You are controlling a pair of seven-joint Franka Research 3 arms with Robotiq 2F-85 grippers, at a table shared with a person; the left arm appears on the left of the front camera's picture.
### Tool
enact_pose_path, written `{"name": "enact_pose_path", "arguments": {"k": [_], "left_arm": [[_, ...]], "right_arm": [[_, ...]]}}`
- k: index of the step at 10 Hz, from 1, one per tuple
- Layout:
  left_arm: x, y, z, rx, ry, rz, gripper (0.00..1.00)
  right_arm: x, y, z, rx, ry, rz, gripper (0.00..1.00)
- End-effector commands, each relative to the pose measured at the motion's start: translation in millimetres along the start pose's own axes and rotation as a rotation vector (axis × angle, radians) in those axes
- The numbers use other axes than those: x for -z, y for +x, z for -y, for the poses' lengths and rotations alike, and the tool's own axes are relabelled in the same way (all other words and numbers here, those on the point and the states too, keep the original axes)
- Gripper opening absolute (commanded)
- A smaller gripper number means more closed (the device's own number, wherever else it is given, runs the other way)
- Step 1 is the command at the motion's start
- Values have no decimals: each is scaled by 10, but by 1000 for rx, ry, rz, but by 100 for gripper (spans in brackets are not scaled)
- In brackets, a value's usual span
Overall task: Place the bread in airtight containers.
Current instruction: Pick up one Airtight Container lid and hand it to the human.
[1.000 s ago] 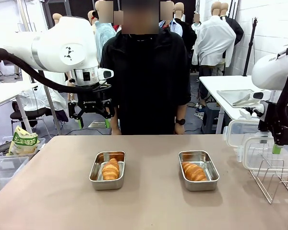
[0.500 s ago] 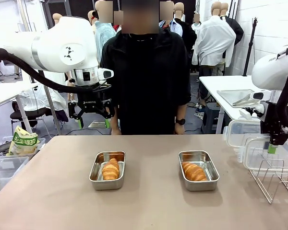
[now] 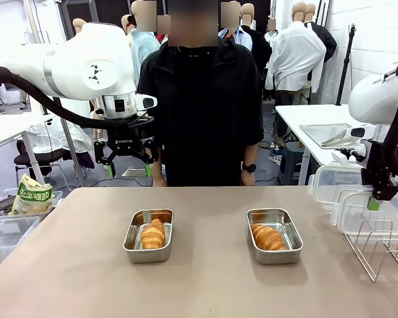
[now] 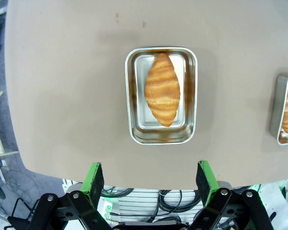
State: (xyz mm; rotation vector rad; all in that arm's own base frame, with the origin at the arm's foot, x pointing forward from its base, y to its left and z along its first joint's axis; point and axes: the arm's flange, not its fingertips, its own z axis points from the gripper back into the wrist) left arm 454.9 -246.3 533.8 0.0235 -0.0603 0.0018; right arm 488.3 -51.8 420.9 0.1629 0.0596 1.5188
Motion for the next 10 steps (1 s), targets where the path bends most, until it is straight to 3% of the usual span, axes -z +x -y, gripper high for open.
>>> {"name": "enact_pose_path", "arguments": {"k": [1,3,6,8,10], "left_arm": [[-19,2,-14,4,15,12,100],[-19,2,-14,4,15,12,100],[-19,2,-14,4,15,12,100],[-19,2,-14,4,15,12,100],[-19,2,-14,4,15,12,100]], "right_arm": [[-89,6,-60,22,52,3,0],[-525,41,-309,79,42,-47,0],[-1330,91,-677,103,-96,-12,0],[-1729,235,-749,93,-139,151,0],[-2031,691,-787,22,-312,196,0]]}}
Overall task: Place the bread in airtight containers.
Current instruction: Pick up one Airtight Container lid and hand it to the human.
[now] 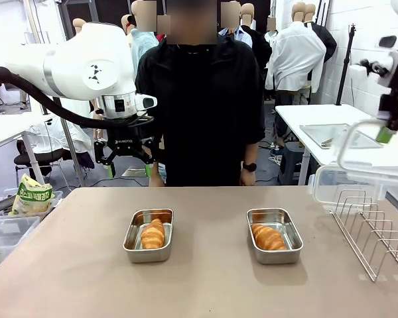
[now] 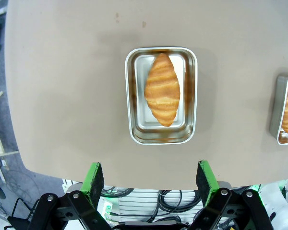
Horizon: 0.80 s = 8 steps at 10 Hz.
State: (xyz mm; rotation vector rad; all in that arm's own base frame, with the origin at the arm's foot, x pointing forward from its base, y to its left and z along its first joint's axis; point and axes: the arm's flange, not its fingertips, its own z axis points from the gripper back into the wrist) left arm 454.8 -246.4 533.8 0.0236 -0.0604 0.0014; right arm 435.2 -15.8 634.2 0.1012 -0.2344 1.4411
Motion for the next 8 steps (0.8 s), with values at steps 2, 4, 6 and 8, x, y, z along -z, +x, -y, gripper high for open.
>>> {"name": "enact_pose_path", "arguments": {"k": [2,4,6,8], "left_arm": [[-19,3,-16,3,15,12,100],[-19,3,-16,3,15,12,100],[-19,3,-16,3,15,12,100],[-19,3,-16,3,15,12,100]], "right_arm": [[-140,756,25,-283,-270,187,0],[-209,1215,103,-522,-430,265,0],[-100,1494,146,-677,-490,274,0],[268,1693,374,-766,-424,253,0]]}}
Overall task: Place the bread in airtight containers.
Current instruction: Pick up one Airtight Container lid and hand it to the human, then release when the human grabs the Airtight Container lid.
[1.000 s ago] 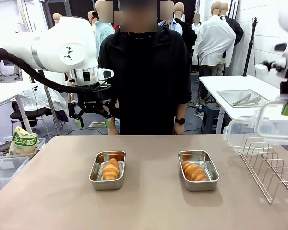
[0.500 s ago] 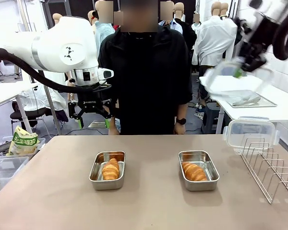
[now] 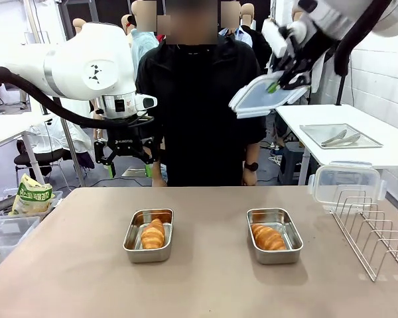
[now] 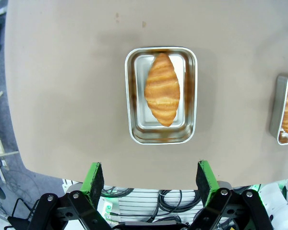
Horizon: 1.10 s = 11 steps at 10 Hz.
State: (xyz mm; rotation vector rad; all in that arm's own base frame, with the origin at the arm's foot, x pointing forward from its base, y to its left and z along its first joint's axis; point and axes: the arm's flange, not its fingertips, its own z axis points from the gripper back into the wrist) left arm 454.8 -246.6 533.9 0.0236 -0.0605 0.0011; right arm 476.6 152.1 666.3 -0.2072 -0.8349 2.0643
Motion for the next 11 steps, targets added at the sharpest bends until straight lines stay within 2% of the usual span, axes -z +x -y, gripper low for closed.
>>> {"name": "enact_pose_path", "arguments": {"k": [1,3,5,6,11], "left_arm": [[-18,4,-18,3,15,12,100],[-18,4,-18,3,15,12,100],[-18,4,-18,3,15,12,100],[-18,4,-18,3,15,12,100],[-18,4,-18,3,15,12,100]], "right_arm": [[396,-184,31,3,14,59,0],[630,-212,113,31,30,88,0],[539,-201,148,97,66,86,0],[752,-208,25,41,62,74,0],[752,-208,25,41,62,74,0]]}}
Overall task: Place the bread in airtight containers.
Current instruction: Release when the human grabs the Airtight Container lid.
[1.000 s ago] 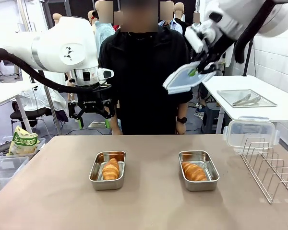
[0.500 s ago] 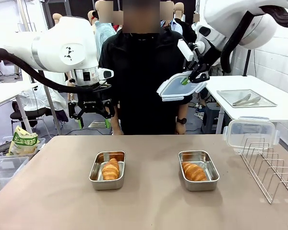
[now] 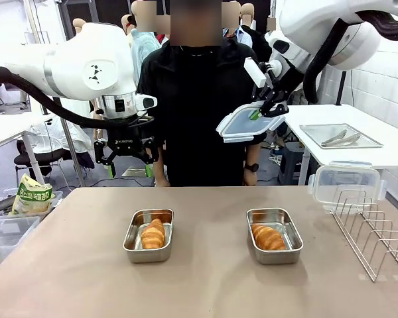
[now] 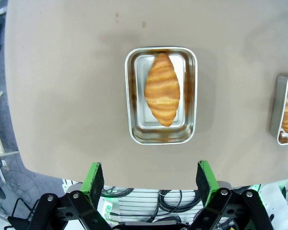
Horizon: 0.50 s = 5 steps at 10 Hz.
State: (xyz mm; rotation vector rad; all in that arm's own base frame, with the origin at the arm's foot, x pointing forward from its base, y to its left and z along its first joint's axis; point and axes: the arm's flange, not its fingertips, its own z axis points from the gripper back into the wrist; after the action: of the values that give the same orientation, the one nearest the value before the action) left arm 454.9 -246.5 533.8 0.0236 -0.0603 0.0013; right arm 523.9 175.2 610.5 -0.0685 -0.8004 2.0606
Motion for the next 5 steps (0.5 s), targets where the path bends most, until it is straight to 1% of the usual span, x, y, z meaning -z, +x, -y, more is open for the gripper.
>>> {"name": "enact_pose_path", "arguments": {"k": [1,5], "left_arm": [[-20,3,-17,3,15,12,100],[-20,3,-17,3,15,12,100]], "right_arm": [[13,-19,-29,-11,-11,0,0],[13,-19,-29,-11,-11,0,0]]}}
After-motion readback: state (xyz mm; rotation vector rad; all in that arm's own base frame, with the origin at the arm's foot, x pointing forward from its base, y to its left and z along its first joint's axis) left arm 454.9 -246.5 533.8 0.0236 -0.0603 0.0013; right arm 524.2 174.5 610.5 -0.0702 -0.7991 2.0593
